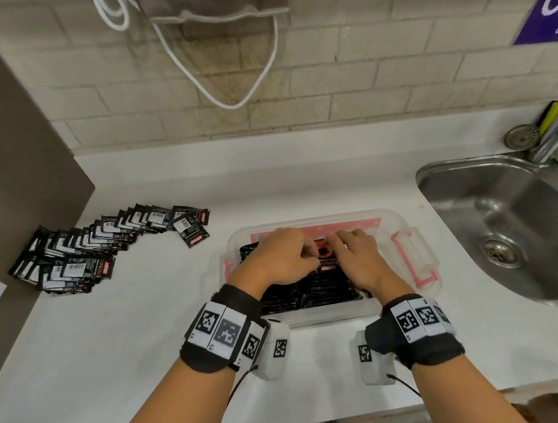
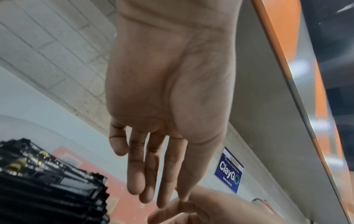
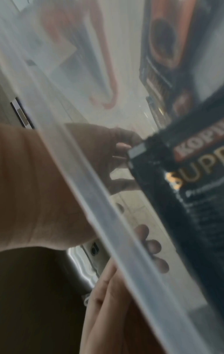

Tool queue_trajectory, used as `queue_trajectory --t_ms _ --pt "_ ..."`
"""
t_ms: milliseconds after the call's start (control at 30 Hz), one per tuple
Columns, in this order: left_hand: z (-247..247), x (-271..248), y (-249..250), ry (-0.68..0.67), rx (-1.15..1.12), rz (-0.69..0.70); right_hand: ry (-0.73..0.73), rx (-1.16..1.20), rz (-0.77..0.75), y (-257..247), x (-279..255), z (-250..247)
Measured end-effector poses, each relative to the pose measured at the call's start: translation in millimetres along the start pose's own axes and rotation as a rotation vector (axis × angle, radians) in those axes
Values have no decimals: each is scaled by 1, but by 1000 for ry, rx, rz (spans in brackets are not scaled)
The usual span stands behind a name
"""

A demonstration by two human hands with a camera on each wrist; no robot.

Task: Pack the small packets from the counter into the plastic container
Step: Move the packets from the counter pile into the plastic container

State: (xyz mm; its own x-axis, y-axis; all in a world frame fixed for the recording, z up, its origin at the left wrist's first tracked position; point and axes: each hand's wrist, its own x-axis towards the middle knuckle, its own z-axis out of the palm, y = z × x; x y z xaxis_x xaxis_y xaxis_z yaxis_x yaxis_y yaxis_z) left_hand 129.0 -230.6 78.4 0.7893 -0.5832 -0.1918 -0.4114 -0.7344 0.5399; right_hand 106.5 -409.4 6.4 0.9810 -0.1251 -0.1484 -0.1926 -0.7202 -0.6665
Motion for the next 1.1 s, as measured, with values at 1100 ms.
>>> queue_trajectory --t_ms 1100 --pt "-96 -137 -284 1045 -459 -1122 -498 110 -383 -250 22 217"
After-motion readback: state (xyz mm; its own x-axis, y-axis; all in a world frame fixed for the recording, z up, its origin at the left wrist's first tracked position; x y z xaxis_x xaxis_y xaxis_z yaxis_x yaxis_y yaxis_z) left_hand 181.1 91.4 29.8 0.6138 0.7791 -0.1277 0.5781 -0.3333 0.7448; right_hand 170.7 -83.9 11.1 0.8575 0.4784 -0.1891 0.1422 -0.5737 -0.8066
